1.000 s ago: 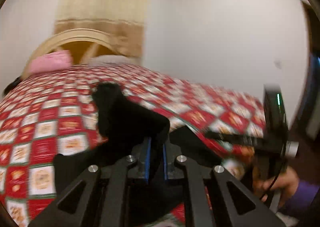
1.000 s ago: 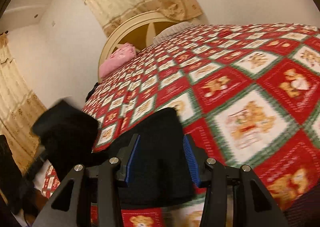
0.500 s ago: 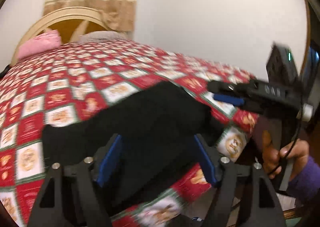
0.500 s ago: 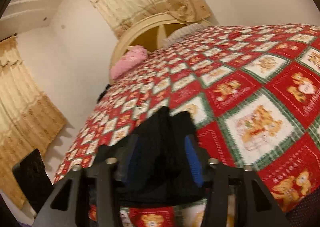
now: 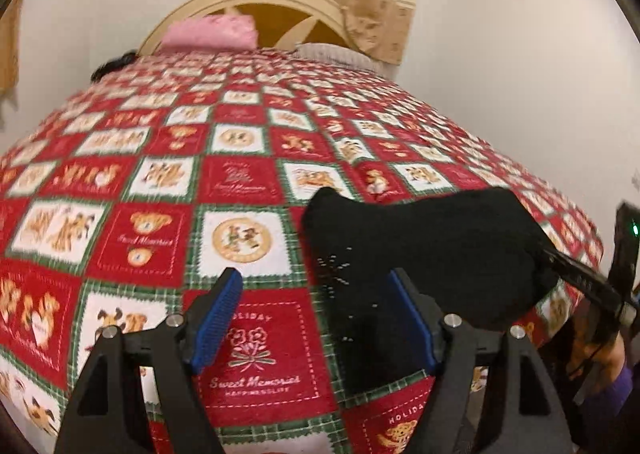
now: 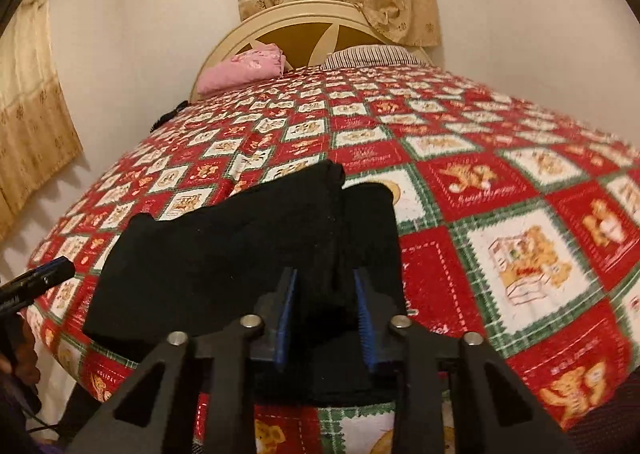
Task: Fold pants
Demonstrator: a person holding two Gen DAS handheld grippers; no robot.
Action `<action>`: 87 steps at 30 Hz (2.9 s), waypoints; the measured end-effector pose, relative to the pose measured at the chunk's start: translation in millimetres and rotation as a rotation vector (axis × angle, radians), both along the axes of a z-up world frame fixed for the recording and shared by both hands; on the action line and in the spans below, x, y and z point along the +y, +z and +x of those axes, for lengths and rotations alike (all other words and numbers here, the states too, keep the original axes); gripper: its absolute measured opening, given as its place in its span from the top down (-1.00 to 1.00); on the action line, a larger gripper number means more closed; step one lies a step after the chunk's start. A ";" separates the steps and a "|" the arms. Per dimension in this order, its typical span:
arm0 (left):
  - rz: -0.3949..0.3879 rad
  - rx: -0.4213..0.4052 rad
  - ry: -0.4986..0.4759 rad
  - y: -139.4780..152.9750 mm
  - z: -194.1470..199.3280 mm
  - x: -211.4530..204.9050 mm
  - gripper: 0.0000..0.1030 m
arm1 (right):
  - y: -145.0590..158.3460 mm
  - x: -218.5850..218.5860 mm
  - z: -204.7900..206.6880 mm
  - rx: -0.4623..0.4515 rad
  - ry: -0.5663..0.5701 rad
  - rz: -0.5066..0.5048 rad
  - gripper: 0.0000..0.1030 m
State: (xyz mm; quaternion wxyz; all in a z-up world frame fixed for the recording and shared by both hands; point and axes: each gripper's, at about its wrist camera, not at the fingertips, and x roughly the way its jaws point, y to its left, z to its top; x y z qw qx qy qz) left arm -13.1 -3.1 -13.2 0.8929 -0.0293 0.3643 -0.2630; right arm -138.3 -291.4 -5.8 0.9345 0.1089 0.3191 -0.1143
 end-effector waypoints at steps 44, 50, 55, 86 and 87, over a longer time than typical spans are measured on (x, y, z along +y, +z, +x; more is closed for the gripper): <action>0.236 0.035 0.099 -38.4 43.1 -76.0 -0.90 | 9.6 -10.8 53.4 -0.060 -0.005 0.009 0.30; 0.217 0.060 0.096 -33.0 41.7 -72.0 -0.90 | 35.6 -1.5 5.8 -0.158 -0.044 -0.040 -0.47; 0.223 0.033 0.083 -27.2 31.5 -72.6 -0.90 | 30.7 -13.5 -18.4 -0.129 -0.096 -0.046 -0.48; 0.139 0.100 0.106 -29.2 0.1 -0.3 -0.90 | 21.7 60.0 -5.6 -0.096 0.232 0.038 0.22; 0.137 0.100 0.102 -29.0 -1.1 0.9 -0.90 | 17.1 71.7 1.4 -0.072 0.268 0.028 0.29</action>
